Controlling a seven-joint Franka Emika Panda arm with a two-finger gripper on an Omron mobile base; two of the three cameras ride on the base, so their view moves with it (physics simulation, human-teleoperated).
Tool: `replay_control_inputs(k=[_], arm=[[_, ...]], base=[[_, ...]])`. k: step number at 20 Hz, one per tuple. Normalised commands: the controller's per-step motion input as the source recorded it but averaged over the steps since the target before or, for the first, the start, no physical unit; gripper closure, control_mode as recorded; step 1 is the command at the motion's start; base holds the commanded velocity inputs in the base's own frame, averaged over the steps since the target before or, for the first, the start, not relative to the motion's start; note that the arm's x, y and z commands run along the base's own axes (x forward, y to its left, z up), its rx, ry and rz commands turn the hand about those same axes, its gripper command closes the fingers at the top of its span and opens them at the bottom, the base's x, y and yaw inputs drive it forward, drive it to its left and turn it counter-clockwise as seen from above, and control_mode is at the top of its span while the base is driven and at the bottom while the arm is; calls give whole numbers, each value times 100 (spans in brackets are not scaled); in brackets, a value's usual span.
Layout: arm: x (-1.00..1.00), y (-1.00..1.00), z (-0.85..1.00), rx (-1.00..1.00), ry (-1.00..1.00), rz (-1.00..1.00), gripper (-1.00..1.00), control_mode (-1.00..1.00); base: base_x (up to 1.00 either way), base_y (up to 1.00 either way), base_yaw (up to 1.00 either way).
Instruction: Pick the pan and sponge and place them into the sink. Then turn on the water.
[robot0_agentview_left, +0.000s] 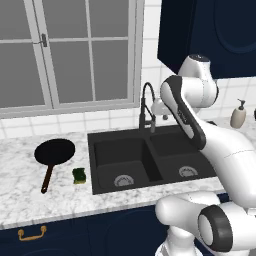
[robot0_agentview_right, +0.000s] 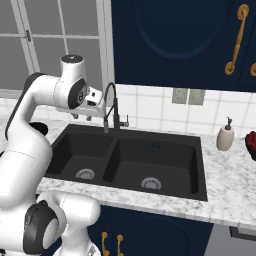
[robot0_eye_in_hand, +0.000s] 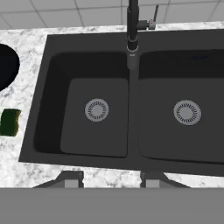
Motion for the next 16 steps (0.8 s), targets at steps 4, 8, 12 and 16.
replay_control_inputs(k=[4, 8, 12, 16], arm=[[-6, 12, -3, 0, 0, 0, -100, -100], [-17, 50, -21, 0, 0, 0, -100, -100], [-16, 71, -21, 1, 5, 2, -100, -100], [-11, 67, -29, 4, 8, 4, -100, -100]], base=[[0, 0, 0], [0, 0, 0], [0, 0, 0], [0, 0, 0]])
